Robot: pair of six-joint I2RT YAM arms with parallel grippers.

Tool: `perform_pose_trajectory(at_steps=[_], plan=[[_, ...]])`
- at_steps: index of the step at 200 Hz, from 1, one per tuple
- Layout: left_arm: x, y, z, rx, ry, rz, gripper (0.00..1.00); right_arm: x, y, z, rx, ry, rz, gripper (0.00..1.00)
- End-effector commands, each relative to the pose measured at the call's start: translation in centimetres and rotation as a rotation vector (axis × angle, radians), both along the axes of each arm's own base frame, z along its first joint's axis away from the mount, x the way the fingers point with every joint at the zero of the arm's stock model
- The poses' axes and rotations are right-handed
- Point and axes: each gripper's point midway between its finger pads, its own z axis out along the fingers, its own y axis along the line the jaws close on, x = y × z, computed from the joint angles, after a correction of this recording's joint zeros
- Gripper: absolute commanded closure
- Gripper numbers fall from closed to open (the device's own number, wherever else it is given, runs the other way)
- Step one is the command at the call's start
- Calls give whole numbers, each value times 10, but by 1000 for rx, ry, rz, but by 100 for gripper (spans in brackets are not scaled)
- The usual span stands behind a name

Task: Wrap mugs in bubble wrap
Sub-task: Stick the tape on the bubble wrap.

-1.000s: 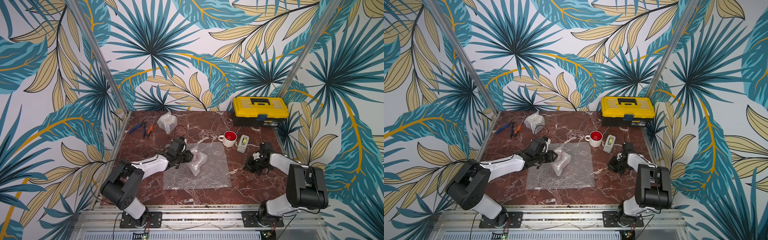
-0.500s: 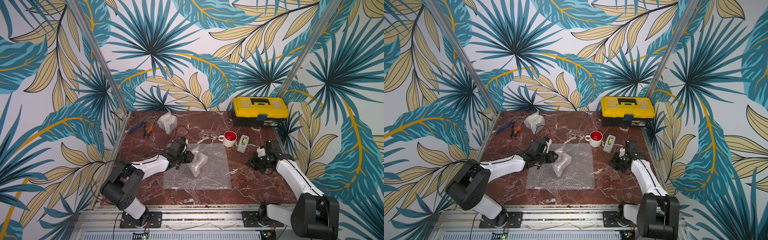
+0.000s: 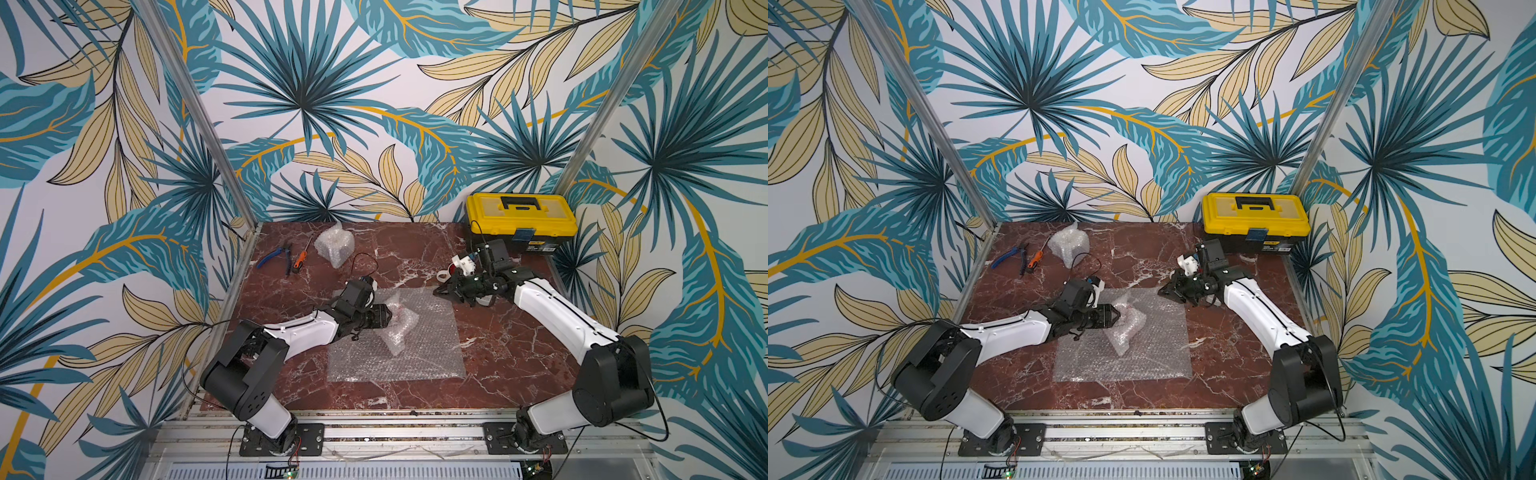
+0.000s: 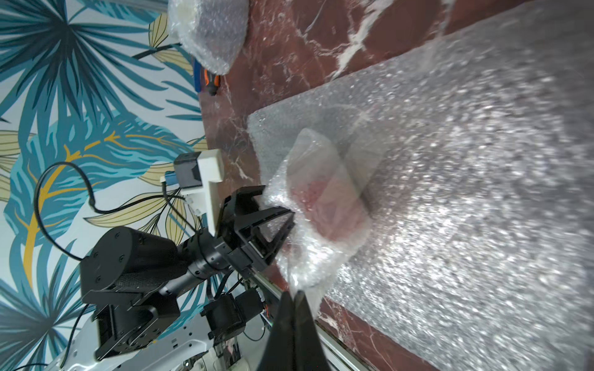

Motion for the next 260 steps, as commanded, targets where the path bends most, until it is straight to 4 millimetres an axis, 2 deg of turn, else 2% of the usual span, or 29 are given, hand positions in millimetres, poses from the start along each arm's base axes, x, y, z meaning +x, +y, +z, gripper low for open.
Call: perform_pose_trajectory(at_steps=[1,29,52,102,168,214,260], plan=[[-21,9,-16,44,62,-14,37,-1,33,14,84,-7,74,100],[-22,11,-16,46,62,-8,31,0,63,17,145,2,128,100],[-23,10,-16,45,62,-10,30,0,82,18,149,0,166,100],[-22,8,-15,43,59,-16,30,8,106,23,144,-23,207,100],[-22,8,-16,43,61,-19,30,11,114,30,154,-44,227,100],[-22,7,-15,42,60,-21,30,7,115,11,135,-6,234,100],[-22,7,-16,44,61,-22,30,-7,114,-5,122,35,250,100]])
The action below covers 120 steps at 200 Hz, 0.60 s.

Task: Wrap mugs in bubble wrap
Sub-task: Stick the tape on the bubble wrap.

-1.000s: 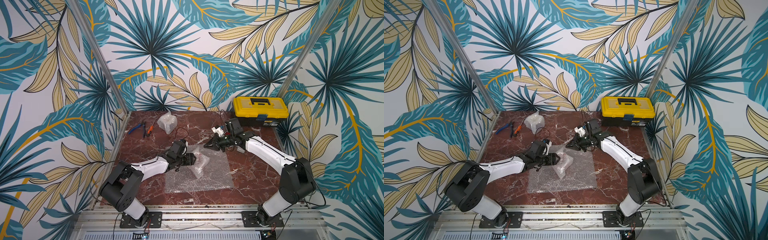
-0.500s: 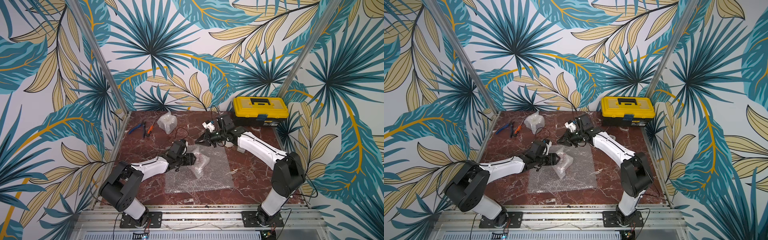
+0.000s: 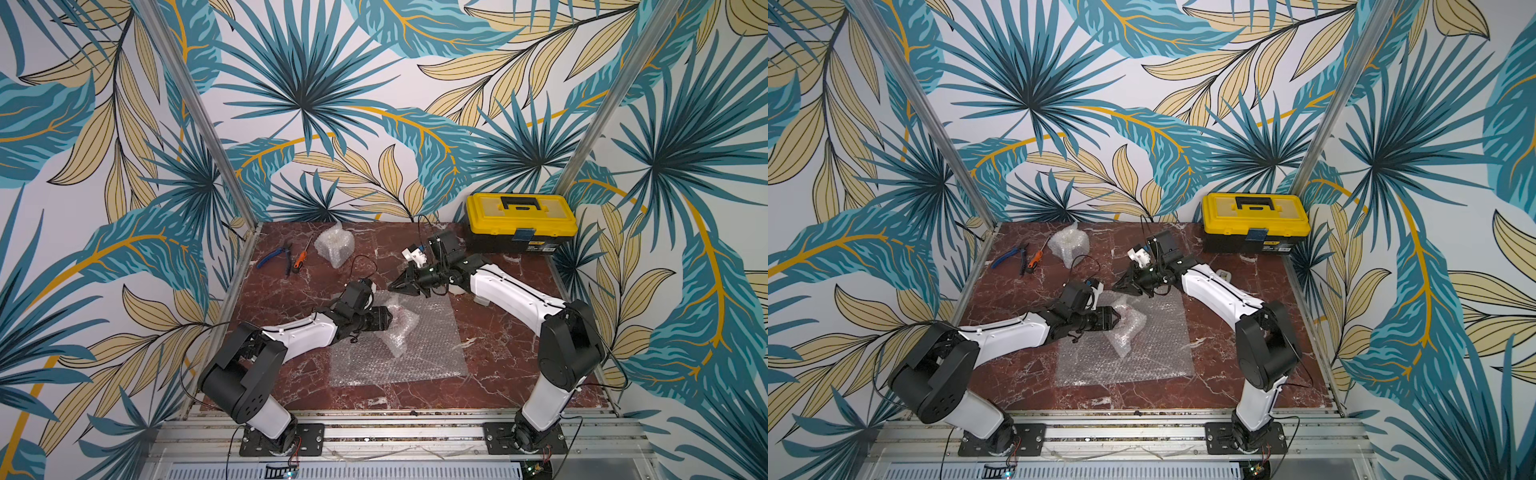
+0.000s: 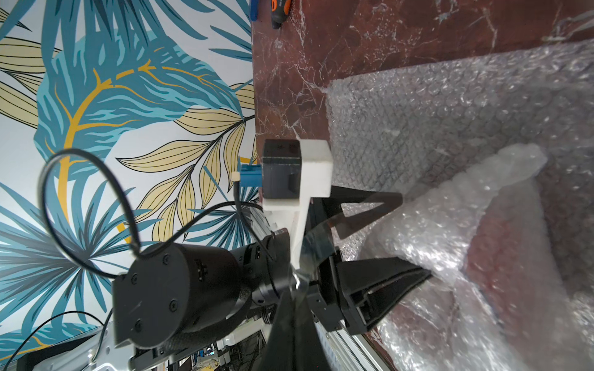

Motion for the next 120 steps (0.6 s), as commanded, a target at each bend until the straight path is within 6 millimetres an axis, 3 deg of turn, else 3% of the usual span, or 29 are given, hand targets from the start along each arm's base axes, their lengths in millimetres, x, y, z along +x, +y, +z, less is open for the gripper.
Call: perform_pose_trajectory(at_steps=[1,120], plan=[[-16,4,-13,40,49,-24,30,-13,1,-14,-8,31,33,100],[-16,6,-16,44,54,-20,30,-50,-11,-25,-28,69,46,100]])
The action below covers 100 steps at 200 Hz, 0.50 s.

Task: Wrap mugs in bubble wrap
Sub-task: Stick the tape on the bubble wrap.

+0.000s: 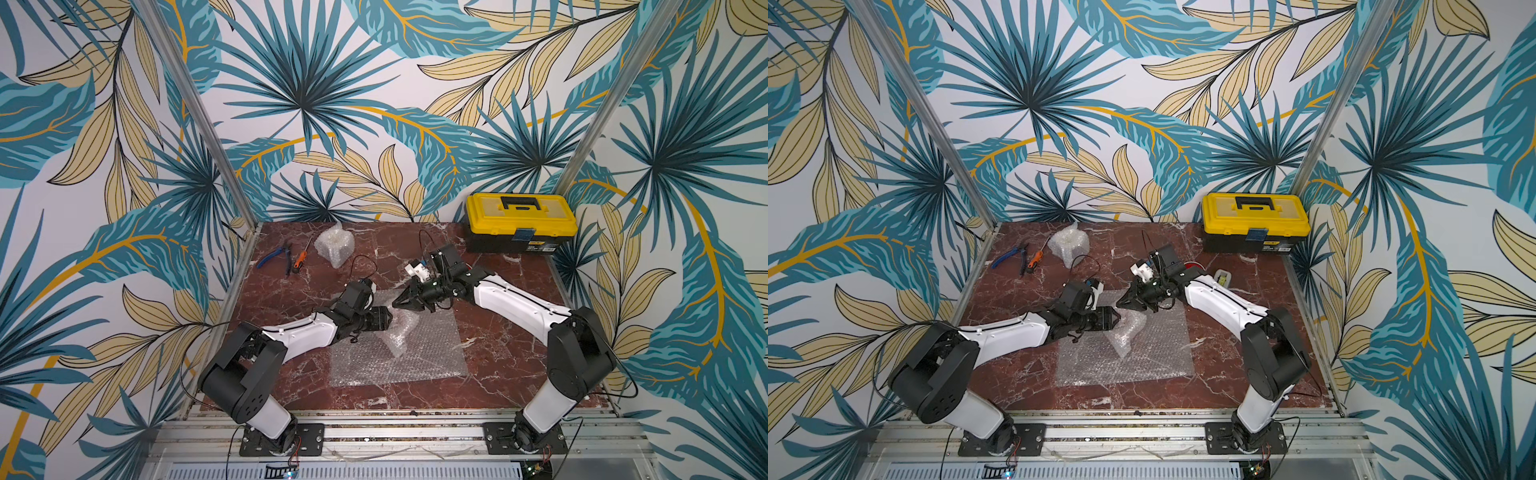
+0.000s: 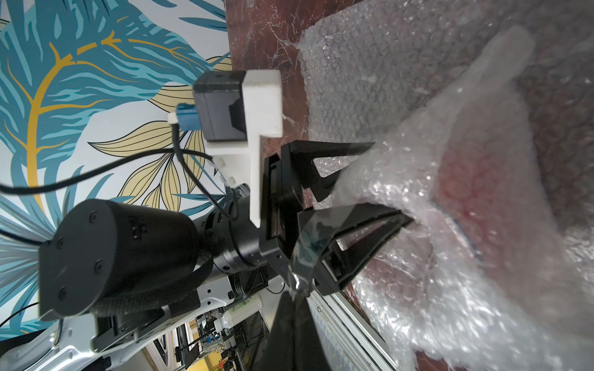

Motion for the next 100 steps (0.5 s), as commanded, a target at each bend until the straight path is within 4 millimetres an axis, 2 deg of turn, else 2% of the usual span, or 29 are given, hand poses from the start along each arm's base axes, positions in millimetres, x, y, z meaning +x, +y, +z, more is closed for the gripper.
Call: perform_pose_trajectory(at_steps=[1,100], plan=[[-16,6,-16,44,54,-20,30,-14,0,-5,0,11,25,100],[-17,6,-17,47,57,-19,30,-38,-3,-40,-51,80,40,100]])
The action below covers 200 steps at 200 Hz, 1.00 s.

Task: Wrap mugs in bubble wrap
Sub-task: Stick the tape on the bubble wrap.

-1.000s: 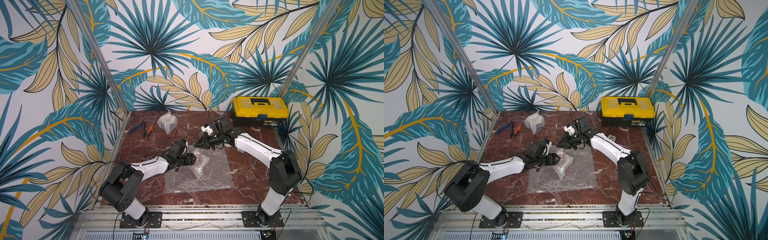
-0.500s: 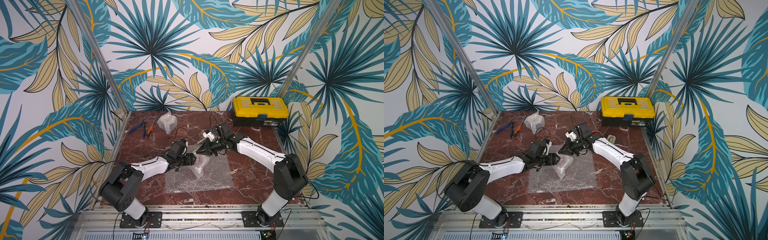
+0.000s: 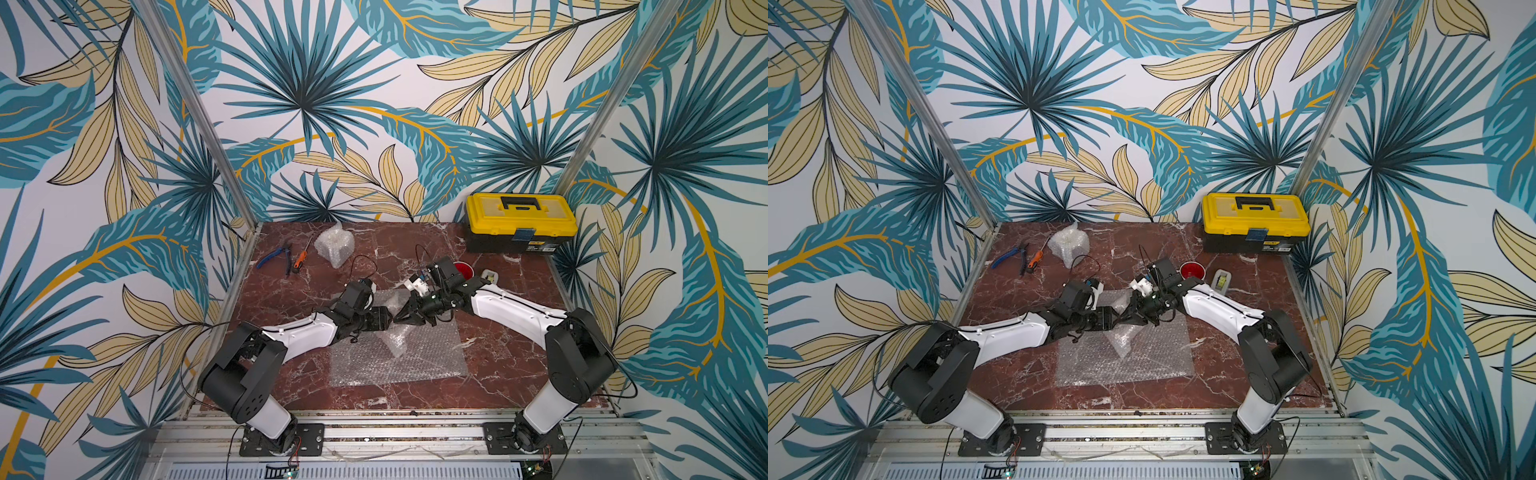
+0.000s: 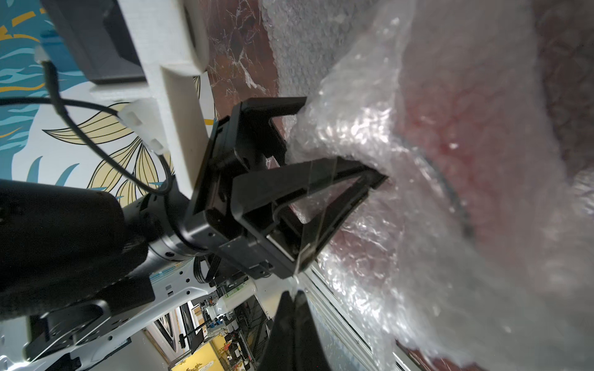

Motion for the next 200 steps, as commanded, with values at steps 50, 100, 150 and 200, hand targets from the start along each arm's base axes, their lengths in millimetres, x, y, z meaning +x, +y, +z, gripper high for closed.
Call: perform_pose_trajectory(at_steps=[50,100,150,200], plan=[[-16,6,-17,47,57,-19,30,-10,-6,-32,-54,-15,17,100],[-16,5,-18,46,61,-21,30,-10,-12,-72,-111,-36,21,100],[-17,5,-19,46,64,-23,30,-11,-25,-88,-187,-195,62,100],[-16,4,-18,44,64,-23,30,-16,-36,-76,-228,-285,115,100]])
